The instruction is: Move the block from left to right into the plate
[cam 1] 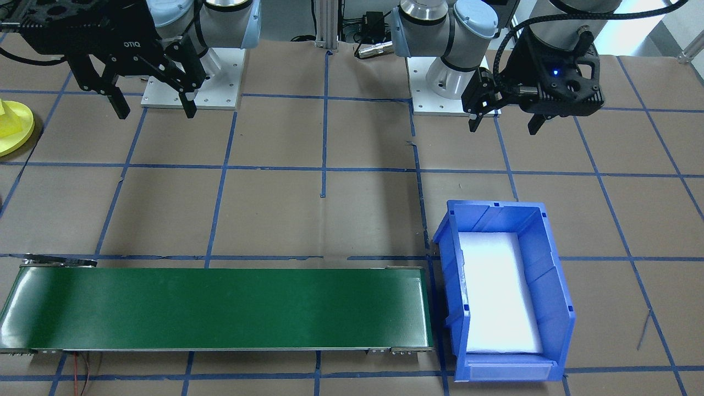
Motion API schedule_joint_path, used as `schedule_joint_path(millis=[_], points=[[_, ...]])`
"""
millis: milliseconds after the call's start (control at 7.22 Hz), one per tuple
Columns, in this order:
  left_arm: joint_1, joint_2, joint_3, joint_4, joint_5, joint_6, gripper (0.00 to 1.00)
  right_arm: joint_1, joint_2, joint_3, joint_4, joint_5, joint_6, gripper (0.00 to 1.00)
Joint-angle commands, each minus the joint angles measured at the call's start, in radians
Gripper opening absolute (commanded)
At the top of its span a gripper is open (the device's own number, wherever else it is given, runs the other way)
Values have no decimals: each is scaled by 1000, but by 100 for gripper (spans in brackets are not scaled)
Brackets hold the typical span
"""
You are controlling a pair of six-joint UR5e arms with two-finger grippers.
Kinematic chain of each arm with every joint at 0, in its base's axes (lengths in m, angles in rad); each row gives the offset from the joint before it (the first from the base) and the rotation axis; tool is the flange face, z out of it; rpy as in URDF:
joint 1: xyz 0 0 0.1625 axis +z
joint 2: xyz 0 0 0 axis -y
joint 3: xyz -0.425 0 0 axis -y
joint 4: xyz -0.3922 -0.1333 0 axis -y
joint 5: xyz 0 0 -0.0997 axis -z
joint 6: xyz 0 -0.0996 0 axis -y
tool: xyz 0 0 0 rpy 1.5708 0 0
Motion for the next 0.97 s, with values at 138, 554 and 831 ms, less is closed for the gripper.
schedule_joint_path(millis=[138,554,831], points=[[1,0,0,0,0,0,100,3,0,53,68,-32,31,100],[1,0,0,0,0,0,100,3,15,3,86,-32,56,100],[0,0,0,0,0,0,100,8,111,-128,161,-32,57,100]])
